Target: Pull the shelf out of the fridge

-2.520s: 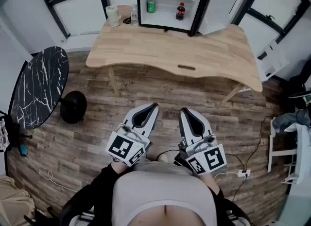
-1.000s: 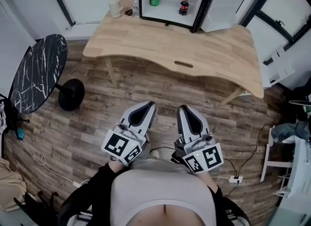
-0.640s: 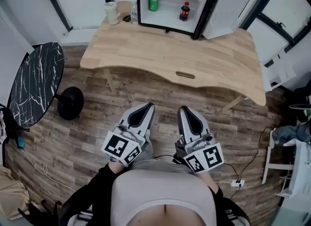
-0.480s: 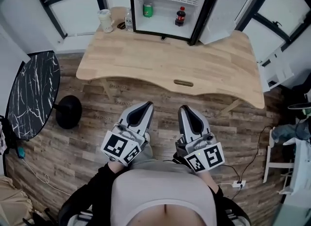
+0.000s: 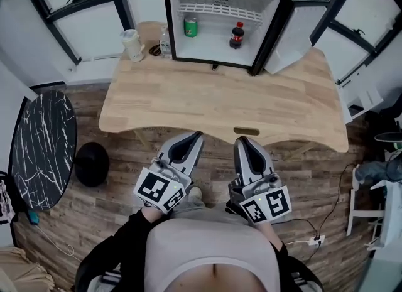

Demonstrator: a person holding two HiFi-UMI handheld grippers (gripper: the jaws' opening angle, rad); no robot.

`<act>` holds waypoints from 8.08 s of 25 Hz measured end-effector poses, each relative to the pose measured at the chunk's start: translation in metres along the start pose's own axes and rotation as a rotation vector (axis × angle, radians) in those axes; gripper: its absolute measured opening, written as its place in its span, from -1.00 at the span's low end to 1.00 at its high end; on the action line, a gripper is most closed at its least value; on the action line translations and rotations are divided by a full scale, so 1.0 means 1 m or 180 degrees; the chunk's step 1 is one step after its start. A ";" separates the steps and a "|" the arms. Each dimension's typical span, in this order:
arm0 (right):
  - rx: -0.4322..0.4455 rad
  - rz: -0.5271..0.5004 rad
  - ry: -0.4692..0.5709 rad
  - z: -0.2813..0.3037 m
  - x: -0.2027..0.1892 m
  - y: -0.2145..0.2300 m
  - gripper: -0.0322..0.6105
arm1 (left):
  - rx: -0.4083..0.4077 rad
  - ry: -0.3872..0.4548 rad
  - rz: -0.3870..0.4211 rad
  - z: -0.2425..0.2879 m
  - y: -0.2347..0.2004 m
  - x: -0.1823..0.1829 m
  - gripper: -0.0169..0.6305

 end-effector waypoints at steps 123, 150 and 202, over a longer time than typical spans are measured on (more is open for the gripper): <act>-0.0137 0.1795 0.0190 0.459 0.063 0.328 0.04 | 0.0213 0.0453 -0.1613 0.400 -0.341 0.106 -0.13; -0.0124 0.1951 0.0425 0.459 0.061 0.328 -0.36 | 0.0219 0.0671 -0.1821 0.405 -0.351 0.106 -0.26; -0.0145 0.2012 0.0396 0.430 0.055 0.309 -0.38 | 0.0192 0.0633 -0.1979 0.376 -0.329 0.097 -0.35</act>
Point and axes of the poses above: the fingertips, and each gripper's own axes: z forward along the fingers, y to its right, x out of its top, the point moved 7 cm from there along -z, backward along the fingers, and after that the axes turned 11 degrees about -y, right-handed, at the moved point
